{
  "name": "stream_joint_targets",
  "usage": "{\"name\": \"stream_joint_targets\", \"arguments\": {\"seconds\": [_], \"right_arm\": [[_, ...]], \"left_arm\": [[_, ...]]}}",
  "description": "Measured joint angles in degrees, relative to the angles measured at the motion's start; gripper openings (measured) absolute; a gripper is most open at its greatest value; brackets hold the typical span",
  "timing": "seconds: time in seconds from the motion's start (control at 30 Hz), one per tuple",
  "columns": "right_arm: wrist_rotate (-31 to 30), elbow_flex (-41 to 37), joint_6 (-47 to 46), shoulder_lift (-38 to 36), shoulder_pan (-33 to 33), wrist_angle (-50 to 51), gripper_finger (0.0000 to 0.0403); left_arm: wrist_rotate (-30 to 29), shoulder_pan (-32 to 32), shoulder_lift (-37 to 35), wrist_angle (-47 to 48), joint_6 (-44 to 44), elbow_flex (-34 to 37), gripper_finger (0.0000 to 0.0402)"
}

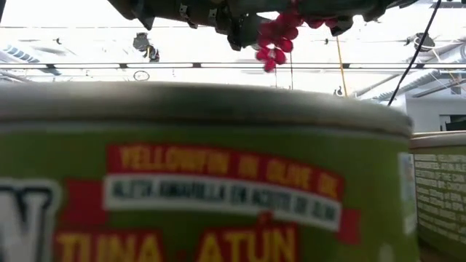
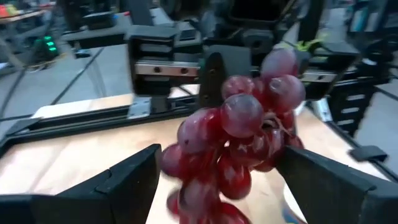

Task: Pick & Place Food Item
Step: Put the red grapes into the left transparent bin

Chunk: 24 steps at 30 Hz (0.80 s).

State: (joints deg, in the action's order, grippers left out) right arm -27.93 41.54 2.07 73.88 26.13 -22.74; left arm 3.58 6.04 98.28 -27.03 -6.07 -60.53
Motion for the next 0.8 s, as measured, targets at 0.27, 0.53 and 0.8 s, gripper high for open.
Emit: {"name": "stream_joint_targets", "arguments": {"seconds": [0.27,0.53,0.8], "right_arm": [[-0.30,0.00,0.61,0.45,-0.09,-1.72,0.0021],[-0.48,0.02,0.61,0.39,-0.13,-2.32,0.0030],[-1.66,0.22,1.93,-2.22,0.75,1.23,0.0088]], "left_arm": [[3.95,0.74,0.02,-0.40,-2.38,-0.01,0.0326],[6.37,1.27,0.04,-1.27,-2.29,0.01,0.0148],[5.19,-0.71,-1.65,-1.96,1.90,0.15,0.0031]]}}
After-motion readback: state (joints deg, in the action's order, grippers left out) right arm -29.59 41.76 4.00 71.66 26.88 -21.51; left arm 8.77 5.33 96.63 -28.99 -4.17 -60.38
